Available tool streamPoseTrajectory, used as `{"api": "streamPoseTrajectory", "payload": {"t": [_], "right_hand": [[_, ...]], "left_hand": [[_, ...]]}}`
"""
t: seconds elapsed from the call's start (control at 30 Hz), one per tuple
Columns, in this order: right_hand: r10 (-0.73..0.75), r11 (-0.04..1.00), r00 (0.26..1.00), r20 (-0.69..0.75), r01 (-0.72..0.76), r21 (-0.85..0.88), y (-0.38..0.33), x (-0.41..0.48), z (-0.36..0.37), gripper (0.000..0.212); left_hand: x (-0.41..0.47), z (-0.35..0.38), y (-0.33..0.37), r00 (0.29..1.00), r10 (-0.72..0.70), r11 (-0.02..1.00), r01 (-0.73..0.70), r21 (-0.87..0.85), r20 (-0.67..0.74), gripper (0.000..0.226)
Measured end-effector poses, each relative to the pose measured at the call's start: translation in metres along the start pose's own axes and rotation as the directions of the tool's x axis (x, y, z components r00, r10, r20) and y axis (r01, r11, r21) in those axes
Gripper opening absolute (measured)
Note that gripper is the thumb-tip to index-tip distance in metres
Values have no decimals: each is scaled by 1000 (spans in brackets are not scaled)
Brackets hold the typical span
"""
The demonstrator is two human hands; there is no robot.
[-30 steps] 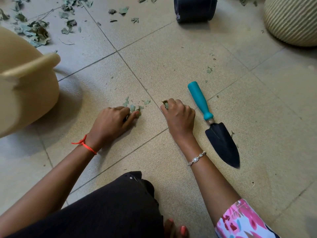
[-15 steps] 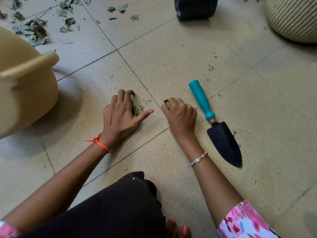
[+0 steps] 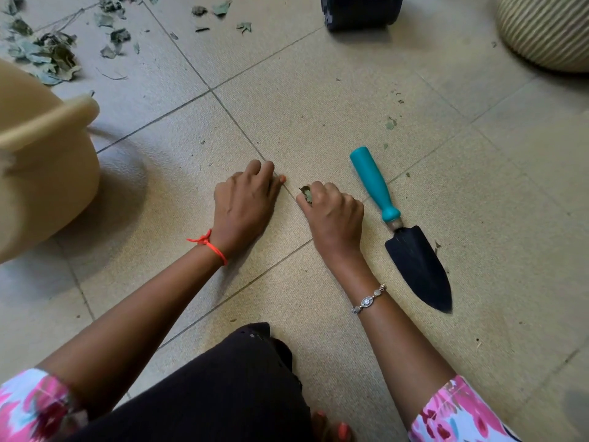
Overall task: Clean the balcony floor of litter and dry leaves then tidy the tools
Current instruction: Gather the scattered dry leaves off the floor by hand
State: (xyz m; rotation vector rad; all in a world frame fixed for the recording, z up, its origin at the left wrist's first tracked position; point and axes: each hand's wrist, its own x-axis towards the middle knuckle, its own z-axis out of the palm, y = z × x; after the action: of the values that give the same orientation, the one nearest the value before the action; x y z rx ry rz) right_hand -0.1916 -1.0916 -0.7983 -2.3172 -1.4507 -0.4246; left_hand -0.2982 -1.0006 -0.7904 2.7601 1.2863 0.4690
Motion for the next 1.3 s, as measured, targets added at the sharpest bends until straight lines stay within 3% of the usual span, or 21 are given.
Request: {"api": "streamPoseTrajectory", "payload": {"t": [0.3, 0.37, 0.4, 0.43, 0.47, 0.53, 0.6, 0.7, 0.77, 0.83, 0.93, 1.03, 1.1, 1.13, 1.2, 1.3], "right_hand": [[-16, 1000, 996, 87, 14, 20, -1, 3, -6, 35], [-34, 998, 994, 103, 30, 47, 0, 5, -6, 34], [-40, 997, 993, 110, 32, 70, 0, 8, -7, 33], [-37, 994, 993, 116, 24, 109, 1, 10, -7, 31], [-12, 984, 991, 132, -12, 179, 2, 15, -8, 28], [123, 905, 974, 188, -188, 382, 2, 27, -12, 25], [263, 669, 905, 334, -420, 613, 1, 40, -18, 33], [330, 152, 738, 589, -657, 738, -1, 56, -31, 42], [243, -110, 638, 730, -730, 675, 0, 63, -29, 40], [150, -210, 569, 809, -781, 588, -2, 71, -25, 36], [72, -281, 482, 873, -830, 481, -7, 84, -29, 32], [113, -309, 388, 915, -861, 403, -8, 94, -47, 34], [164, -365, 291, 943, -870, 331, 1, 99, -74, 34], [180, -396, 244, 953, -869, 298, 8, 104, -93, 34], [195, -432, 187, 963, -865, 256, 23, 114, -138, 35], [169, -395, 165, 972, -892, 220, 45, 160, -235, 37]], "left_hand": [[6, 2, -2, 990, 136, 991, -136, 7, 29, 22], [11, -4, -3, 996, 79, 995, -75, -71, 49, 28], [16, -9, -3, 996, -20, 986, 35, -165, 92, 31], [21, -15, -6, 978, -151, 929, 191, -317, 147, 34], [28, -21, -8, 933, -279, 797, 357, -488, 226, 37], [38, -30, -12, 797, -456, 344, 569, -747, 397, 36], [41, -36, -14, 669, -476, -79, 615, -785, 572, 32], [45, -35, -10, 612, -345, -411, 583, -700, 712, 33], [50, -31, -5, 595, -292, -524, 555, -646, 749, 36], [56, -28, 2, 577, -262, -583, 543, -604, 773, 38], [67, -40, 14, 576, -208, -653, 520, -551, 791, 28], [78, -62, 29, 550, -204, -772, 418, -479, 810, 28], [81, -75, 38, 581, -39, -877, 369, -306, 813, 27], [85, -90, 44, 597, 40, -885, 393, -249, 802, 26], [92, -130, 52, 554, 46, -854, 453, -256, 831, 24], [117, -222, 76, 568, 137, -884, 439, -158, 811, 26]]}}
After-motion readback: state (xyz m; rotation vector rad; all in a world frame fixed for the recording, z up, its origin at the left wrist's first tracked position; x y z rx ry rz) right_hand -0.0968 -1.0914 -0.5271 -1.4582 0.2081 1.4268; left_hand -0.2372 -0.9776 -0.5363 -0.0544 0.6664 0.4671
